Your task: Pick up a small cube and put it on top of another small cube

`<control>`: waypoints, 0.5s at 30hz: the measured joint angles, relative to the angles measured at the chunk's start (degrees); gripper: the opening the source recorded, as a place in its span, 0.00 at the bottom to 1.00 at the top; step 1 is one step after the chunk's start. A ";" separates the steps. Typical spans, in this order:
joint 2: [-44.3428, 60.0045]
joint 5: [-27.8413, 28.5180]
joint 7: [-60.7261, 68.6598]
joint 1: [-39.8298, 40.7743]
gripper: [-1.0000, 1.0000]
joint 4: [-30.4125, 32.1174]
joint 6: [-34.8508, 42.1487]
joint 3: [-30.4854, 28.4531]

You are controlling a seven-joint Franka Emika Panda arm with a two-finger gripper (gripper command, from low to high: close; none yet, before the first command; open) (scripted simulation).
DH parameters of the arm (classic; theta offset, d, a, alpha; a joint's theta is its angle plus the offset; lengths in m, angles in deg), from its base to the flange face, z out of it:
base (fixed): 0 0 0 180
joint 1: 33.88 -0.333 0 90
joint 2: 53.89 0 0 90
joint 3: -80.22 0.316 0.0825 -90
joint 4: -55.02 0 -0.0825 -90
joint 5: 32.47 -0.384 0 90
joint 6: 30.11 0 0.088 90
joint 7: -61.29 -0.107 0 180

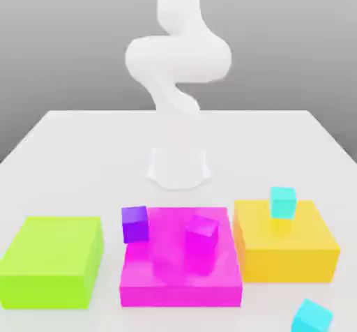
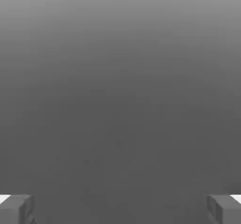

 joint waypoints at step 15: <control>31.50 0.39 12.61 -7.49 0.50 -1.25 -8.95 3.34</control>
